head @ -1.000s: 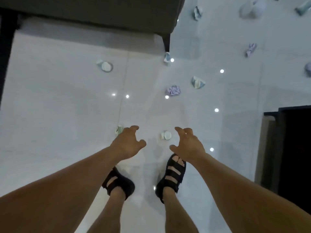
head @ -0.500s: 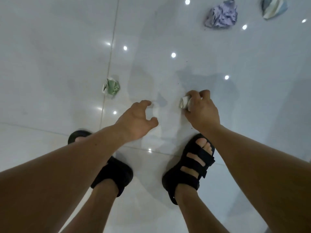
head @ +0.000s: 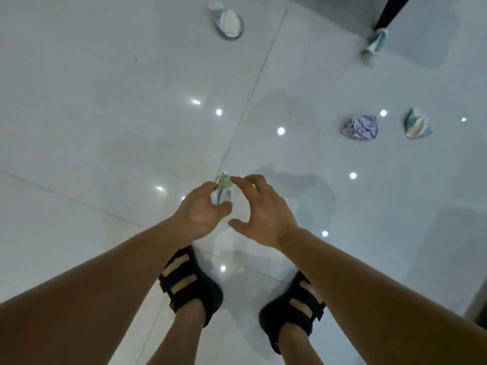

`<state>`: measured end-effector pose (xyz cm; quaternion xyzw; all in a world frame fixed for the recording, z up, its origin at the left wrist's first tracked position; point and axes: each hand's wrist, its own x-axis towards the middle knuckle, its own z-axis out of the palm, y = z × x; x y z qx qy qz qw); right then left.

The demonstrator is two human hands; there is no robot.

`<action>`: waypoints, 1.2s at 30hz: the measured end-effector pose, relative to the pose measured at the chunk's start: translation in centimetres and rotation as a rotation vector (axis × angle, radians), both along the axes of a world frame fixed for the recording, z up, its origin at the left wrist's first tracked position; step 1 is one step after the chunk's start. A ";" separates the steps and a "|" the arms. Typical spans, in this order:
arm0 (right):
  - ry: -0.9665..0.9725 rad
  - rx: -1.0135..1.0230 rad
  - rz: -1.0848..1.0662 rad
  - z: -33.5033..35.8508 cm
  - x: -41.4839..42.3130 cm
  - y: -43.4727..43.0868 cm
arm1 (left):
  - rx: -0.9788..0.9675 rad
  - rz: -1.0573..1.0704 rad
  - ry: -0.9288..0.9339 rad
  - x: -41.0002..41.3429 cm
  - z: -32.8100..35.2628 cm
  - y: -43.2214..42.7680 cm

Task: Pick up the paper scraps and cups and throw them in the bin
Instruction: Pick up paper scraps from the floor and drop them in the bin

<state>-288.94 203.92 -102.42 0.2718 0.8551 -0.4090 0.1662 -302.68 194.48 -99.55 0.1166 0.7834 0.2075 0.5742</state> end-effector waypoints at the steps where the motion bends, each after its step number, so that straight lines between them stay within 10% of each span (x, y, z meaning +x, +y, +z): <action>1: -0.055 0.037 0.043 -0.9 -0.6 0.2 | -0.026 -0.005 0.057 -1.0 -0.3 -1.2; 16: -0.304 0.251 0.136 -7.9 -6.0 -5.0 | -0.186 0.003 0.268 -7.0 -4.5 -14.6; 36: -0.054 0.286 0.291 41.4 -14.9 -2.3 | -0.044 0.247 0.469 -10.7 41.7 -15.1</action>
